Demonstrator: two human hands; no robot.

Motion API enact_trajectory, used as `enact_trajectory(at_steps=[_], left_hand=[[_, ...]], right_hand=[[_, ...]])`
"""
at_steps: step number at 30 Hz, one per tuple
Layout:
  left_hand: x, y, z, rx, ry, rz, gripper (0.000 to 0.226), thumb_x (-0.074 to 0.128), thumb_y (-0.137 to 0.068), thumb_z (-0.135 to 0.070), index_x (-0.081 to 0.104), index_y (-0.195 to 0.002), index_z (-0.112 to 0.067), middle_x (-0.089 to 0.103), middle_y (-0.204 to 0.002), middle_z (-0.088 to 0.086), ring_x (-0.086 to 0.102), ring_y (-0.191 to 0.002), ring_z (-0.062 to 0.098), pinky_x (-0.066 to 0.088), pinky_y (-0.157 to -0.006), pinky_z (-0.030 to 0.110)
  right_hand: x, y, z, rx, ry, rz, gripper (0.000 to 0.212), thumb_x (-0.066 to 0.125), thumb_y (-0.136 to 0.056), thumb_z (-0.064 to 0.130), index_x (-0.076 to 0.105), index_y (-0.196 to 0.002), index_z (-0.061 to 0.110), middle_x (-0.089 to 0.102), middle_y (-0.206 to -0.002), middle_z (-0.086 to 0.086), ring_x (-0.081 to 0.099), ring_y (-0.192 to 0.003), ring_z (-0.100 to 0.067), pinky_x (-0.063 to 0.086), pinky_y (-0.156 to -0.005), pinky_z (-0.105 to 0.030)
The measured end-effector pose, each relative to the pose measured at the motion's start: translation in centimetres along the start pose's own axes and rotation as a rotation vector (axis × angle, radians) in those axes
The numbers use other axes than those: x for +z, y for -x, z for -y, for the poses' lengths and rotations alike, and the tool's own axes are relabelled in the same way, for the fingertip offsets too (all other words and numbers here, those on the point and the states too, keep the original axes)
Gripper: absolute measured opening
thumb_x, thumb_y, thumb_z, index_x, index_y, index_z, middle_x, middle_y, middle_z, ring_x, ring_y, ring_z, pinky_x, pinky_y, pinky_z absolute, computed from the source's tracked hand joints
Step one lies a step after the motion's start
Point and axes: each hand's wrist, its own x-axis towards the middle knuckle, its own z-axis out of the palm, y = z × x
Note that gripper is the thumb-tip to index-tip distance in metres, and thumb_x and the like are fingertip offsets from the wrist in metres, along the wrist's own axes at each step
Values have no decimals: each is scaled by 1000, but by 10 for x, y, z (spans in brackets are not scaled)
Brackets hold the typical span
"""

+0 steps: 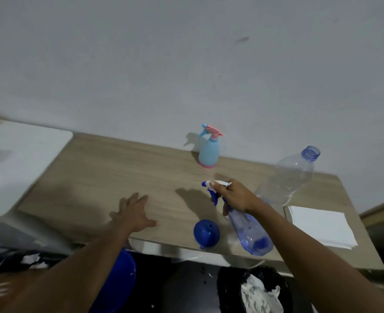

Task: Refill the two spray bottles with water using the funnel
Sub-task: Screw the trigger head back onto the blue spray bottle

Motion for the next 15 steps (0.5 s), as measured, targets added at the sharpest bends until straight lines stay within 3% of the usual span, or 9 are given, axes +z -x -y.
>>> enact_trajectory(at_steps=[3,7,12,15], left_hand=[[4,1,0,-4,-3,22,123,75,-59,-77,6,-156,-43,-10,-165,-11,-11,-151,33,8,-114,71],[2,1,-2,-16,9,15,126,78,-56,-76,9,-156,-42,-7,-165,-10,-9,-150,32,12,-112,72],[2,0,-3,-8,-9,8,125,78,-56,-75,11,-155,-41,-5,-165,-9,-6,-150,32,15,-110,73],[2,-2,-3,-5,-15,9,127,79,-54,-75,12,-155,-40,-3,-164,-7,-4,-149,34,16,-110,74]], right_hand=[[3,-2,-1,64,32,10,77,47,-88,74,65,-78,1,65,-72,-31,70,-52,-35,59,-69,-45],[3,-2,7,123,120,10,41,43,-100,58,56,-71,31,69,-73,-23,68,-50,-35,57,-72,-38],[-1,0,3,145,82,-27,39,44,-99,60,58,-90,25,65,-80,-14,71,-53,-29,51,-57,-31],[1,-1,3,106,46,-68,32,43,-100,59,58,-88,33,65,-79,-13,72,-55,-29,48,-62,-30]])
